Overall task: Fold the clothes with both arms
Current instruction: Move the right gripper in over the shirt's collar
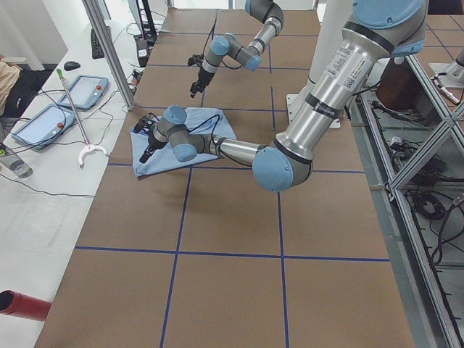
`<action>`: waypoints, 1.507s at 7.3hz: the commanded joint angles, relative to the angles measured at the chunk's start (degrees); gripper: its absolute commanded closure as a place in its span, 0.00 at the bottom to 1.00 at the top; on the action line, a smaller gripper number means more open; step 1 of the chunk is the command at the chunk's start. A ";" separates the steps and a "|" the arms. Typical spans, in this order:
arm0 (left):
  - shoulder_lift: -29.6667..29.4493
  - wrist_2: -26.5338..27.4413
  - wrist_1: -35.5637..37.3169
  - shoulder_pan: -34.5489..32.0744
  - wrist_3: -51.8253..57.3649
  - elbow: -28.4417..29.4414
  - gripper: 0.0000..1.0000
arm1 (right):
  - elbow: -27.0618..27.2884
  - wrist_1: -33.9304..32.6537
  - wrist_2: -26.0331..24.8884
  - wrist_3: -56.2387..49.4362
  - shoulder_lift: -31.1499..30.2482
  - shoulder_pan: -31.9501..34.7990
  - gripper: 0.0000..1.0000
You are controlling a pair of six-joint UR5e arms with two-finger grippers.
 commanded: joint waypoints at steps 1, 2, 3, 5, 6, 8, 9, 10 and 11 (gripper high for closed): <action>0.23 -0.04 -0.01 0.34 -0.04 -0.22 0.00 | -1.32 -4.01 -0.15 1.92 1.06 -3.04 0.25; 0.23 -0.04 -0.01 0.34 -0.12 -0.22 0.00 | -1.58 -4.19 -0.41 2.11 0.97 -4.19 0.29; 0.23 -0.04 -0.01 0.42 -0.12 -0.22 0.00 | -1.58 -4.28 -0.59 2.28 0.80 -4.90 0.31; 0.23 -0.04 -0.01 0.43 -0.04 -0.22 0.00 | -2.28 -4.19 -1.29 2.28 0.27 -5.60 0.37; 0.23 -0.04 -0.01 0.43 -0.04 -0.22 0.00 | -2.37 -4.19 -1.73 2.28 0.18 -5.95 0.40; 0.32 -0.04 -0.01 0.43 -0.04 -0.22 0.00 | -2.46 -4.28 -2.08 2.28 -0.08 -6.13 0.44; 0.58 -0.04 -0.01 0.51 -0.04 -0.22 0.00 | -2.46 -4.28 -2.26 2.28 -0.17 -6.39 0.45; 0.58 -0.04 -0.10 0.43 -0.04 -0.22 0.00 | -2.46 -4.28 -2.87 2.28 -0.26 -6.74 0.45; 0.59 -0.04 -0.10 0.51 -0.04 -0.22 0.00 | -2.46 -4.19 -3.23 2.28 -0.17 -7.01 0.53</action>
